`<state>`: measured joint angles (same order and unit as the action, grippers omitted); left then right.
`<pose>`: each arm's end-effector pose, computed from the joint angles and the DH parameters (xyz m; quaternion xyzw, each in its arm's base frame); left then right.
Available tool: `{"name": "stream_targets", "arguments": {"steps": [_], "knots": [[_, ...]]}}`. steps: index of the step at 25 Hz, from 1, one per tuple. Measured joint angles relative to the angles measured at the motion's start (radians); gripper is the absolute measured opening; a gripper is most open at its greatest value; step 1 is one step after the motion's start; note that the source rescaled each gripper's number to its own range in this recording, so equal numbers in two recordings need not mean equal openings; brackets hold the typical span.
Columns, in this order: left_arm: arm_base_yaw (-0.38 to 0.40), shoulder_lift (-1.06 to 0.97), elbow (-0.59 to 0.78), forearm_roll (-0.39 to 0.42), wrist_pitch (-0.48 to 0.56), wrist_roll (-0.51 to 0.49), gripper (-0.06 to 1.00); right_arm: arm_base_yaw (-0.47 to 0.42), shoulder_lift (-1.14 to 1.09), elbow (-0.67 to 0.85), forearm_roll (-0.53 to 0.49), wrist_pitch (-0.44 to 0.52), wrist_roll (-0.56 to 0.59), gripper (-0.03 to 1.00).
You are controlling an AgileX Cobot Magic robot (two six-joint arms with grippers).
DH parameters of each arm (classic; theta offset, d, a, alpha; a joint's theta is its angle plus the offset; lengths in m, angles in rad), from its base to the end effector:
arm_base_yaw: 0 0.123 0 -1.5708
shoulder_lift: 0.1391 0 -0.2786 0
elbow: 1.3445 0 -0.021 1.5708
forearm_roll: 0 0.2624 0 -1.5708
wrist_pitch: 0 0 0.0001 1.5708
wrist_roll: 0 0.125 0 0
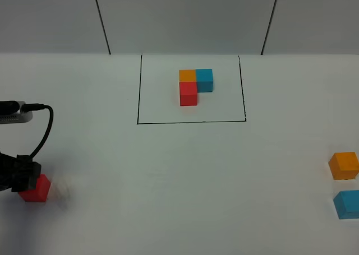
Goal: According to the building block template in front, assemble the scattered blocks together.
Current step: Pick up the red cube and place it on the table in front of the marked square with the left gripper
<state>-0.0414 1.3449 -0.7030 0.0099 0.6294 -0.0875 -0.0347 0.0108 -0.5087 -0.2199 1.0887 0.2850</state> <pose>0.2568 -0.0099 0.1644 -0.0193 0.9812 -0.0088 0.1920 0.0388 -0.0255 0.2688 0.1418 0.8440 -0.0456 0.5153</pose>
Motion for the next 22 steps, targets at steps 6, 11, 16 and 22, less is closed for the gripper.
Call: {"name": "stream_targets", "arguments": {"steps": [6,11,16,22], "knots": [[0.000,0.025,0.032,0.001,-0.078,0.000,1.00,0.000,0.000,0.000,0.000,0.000,0.000,0.00],[0.000,0.055,0.040,0.017,-0.118,0.000,1.00,0.000,0.000,0.000,0.000,0.000,0.000,0.00],[0.000,0.121,0.040,0.020,-0.168,0.000,1.00,0.000,0.000,0.000,0.000,0.000,0.000,0.00],[0.000,0.197,0.040,0.020,-0.221,0.000,1.00,0.000,0.000,0.000,0.000,0.000,0.000,0.00]]}}
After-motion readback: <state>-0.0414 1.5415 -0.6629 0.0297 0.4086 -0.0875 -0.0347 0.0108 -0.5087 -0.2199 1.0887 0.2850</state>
